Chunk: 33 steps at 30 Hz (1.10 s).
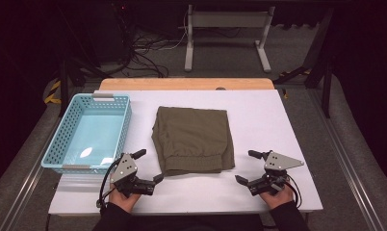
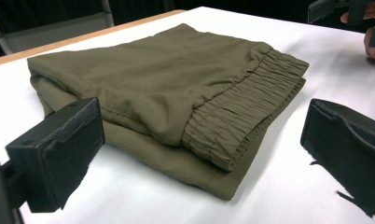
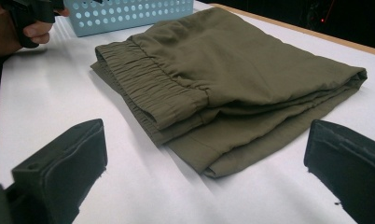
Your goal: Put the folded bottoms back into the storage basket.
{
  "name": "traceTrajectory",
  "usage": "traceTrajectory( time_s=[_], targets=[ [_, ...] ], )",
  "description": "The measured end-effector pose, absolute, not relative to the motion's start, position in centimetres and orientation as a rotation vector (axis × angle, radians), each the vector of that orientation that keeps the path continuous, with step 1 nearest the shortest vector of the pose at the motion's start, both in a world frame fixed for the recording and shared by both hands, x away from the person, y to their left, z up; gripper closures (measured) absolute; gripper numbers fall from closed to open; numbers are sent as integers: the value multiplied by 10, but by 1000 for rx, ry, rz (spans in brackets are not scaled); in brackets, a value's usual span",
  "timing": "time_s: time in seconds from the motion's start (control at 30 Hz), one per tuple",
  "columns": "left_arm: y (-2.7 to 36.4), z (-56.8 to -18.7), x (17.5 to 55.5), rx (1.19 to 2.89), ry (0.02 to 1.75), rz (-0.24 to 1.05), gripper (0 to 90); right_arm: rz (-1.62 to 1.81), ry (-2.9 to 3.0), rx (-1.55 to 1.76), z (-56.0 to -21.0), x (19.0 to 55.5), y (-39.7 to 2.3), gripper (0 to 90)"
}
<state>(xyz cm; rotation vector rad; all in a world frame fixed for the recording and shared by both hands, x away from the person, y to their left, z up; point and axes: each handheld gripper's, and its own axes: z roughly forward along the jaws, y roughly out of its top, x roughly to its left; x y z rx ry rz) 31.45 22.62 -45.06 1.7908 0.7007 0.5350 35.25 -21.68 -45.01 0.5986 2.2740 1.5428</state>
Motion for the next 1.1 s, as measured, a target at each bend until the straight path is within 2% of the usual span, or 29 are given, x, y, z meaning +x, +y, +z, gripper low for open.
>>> traceTrajectory(
  time_s=[0.17,0.47,1.1],
  targets=[
    [222,-444,319,1857,737,486,12,1532,2276,585,-450,352,-216,2],
    [218,-433,326,1860,708,450,11,1517,2288,591,-451,352,-214,3],
    [197,-410,348,1910,711,462,15,1529,2298,591,-452,353,-215,3]
  ],
)
